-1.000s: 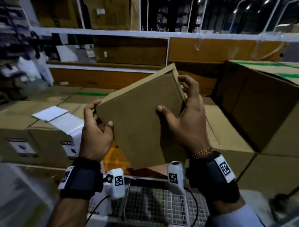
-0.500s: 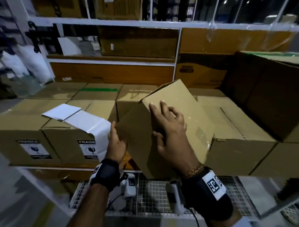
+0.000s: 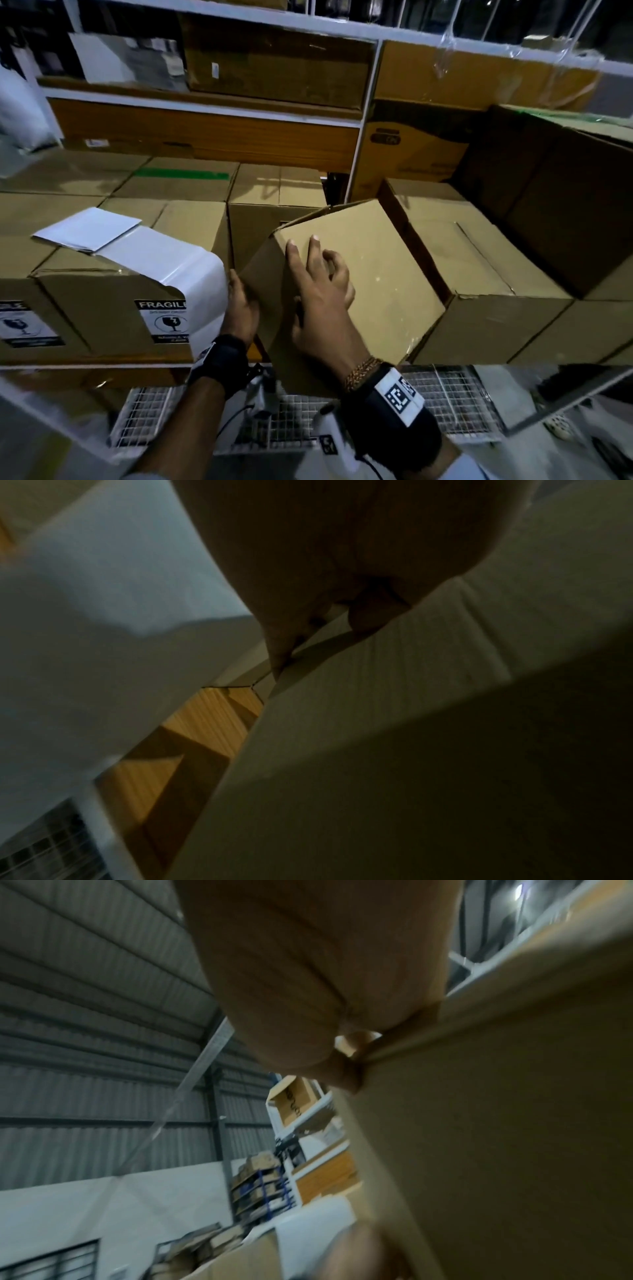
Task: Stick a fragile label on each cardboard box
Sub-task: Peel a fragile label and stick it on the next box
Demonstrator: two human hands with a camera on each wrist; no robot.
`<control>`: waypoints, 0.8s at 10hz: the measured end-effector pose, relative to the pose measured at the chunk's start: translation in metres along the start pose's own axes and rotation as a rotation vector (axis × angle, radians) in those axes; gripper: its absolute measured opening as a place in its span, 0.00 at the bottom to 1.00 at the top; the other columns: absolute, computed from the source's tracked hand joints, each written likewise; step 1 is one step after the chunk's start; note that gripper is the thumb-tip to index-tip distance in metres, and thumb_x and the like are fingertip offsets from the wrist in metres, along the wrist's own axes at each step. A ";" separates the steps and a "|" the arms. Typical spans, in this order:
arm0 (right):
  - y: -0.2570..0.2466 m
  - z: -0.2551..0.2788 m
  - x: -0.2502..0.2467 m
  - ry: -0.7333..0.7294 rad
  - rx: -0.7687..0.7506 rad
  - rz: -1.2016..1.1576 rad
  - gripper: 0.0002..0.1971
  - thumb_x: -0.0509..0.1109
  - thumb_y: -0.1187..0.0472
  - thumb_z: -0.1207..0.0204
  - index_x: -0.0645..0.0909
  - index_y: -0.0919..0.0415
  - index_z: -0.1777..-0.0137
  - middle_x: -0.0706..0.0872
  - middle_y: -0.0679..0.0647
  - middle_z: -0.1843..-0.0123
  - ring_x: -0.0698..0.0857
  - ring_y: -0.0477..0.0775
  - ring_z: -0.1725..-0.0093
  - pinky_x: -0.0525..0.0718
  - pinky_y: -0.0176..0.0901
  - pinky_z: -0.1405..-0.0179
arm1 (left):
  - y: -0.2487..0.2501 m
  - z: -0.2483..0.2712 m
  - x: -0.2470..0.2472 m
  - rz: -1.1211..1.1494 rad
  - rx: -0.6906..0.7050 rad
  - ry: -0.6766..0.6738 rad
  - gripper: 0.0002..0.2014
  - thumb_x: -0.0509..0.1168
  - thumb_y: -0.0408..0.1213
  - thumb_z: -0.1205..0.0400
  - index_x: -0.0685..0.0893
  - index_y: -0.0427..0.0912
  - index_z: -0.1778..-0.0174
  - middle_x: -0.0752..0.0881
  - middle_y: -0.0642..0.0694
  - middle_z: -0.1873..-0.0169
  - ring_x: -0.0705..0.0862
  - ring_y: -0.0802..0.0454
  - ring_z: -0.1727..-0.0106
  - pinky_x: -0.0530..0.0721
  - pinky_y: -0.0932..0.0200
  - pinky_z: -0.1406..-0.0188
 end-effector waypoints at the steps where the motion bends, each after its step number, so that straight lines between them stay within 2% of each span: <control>1: 0.002 -0.015 0.015 -0.045 -0.010 -0.025 0.53 0.72 0.64 0.20 0.36 0.42 0.08 0.27 0.50 0.09 0.31 0.61 0.11 0.38 0.66 0.14 | 0.033 0.017 0.009 -0.164 0.016 -0.035 0.54 0.51 0.85 0.27 0.64 0.52 0.11 0.70 0.46 0.14 0.67 0.42 0.14 0.67 0.37 0.15; 2: 0.013 -0.030 0.034 -0.117 -0.046 -0.068 0.47 0.69 0.59 0.18 0.42 0.51 0.07 0.32 0.52 0.07 0.33 0.58 0.10 0.42 0.63 0.12 | 0.060 0.035 0.031 -0.051 0.036 -0.123 0.32 0.51 0.63 0.10 0.76 0.44 0.19 0.83 0.41 0.25 0.79 0.40 0.24 0.78 0.41 0.28; 3: 0.032 -0.046 0.053 -0.145 -0.112 -0.139 0.38 0.67 0.62 0.19 0.60 0.54 0.10 0.42 0.59 0.06 0.39 0.61 0.08 0.52 0.60 0.09 | 0.054 0.034 0.037 -0.089 -0.049 -0.172 0.16 0.56 0.43 0.07 0.78 0.47 0.23 0.84 0.44 0.31 0.82 0.41 0.27 0.81 0.38 0.27; 4: 0.054 -0.059 0.048 -0.164 -0.147 -0.121 0.30 0.70 0.63 0.20 0.75 0.53 0.17 0.56 0.62 0.08 0.51 0.63 0.08 0.55 0.53 0.10 | 0.050 0.026 0.040 -0.229 0.049 -0.303 0.14 0.62 0.38 0.08 0.81 0.57 0.29 0.88 0.51 0.35 0.88 0.57 0.36 0.88 0.50 0.35; 5: 0.083 -0.062 0.022 -0.107 -0.080 -0.116 0.25 0.70 0.53 0.16 0.77 0.48 0.19 0.66 0.57 0.11 0.59 0.59 0.10 0.57 0.50 0.12 | 0.067 0.033 0.042 -0.213 0.082 -0.264 0.17 0.61 0.47 0.08 0.80 0.54 0.23 0.87 0.56 0.33 0.85 0.69 0.37 0.84 0.68 0.40; 6: 0.104 -0.059 0.013 -0.025 -0.014 0.069 0.27 0.64 0.40 0.14 0.75 0.45 0.17 0.69 0.49 0.12 0.60 0.58 0.11 0.59 0.58 0.12 | 0.084 0.042 0.039 -0.258 0.143 -0.189 0.21 0.63 0.53 0.11 0.79 0.58 0.21 0.86 0.58 0.31 0.83 0.60 0.29 0.82 0.55 0.29; 7: 0.104 -0.058 0.018 0.000 -0.018 0.114 0.28 0.58 0.36 0.13 0.73 0.44 0.16 0.70 0.47 0.12 0.61 0.57 0.12 0.58 0.58 0.13 | 0.115 0.056 0.033 -0.237 0.287 -0.027 0.15 0.64 0.46 0.10 0.83 0.60 0.27 0.89 0.58 0.37 0.88 0.59 0.37 0.88 0.49 0.36; 8: 0.101 -0.061 0.022 0.025 -0.008 0.117 0.27 0.58 0.37 0.12 0.75 0.44 0.18 0.72 0.47 0.14 0.63 0.57 0.13 0.60 0.60 0.12 | 0.151 0.078 0.020 -0.212 0.485 0.234 0.13 0.62 0.40 0.09 0.86 0.55 0.31 0.91 0.57 0.43 0.91 0.55 0.46 0.92 0.49 0.49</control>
Point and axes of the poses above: each hand's wrist, its own z-axis away from the middle knuckle, its own x-axis out of the palm, y = z × x, the point moved 3 cm from there along -z, towards the middle knuckle
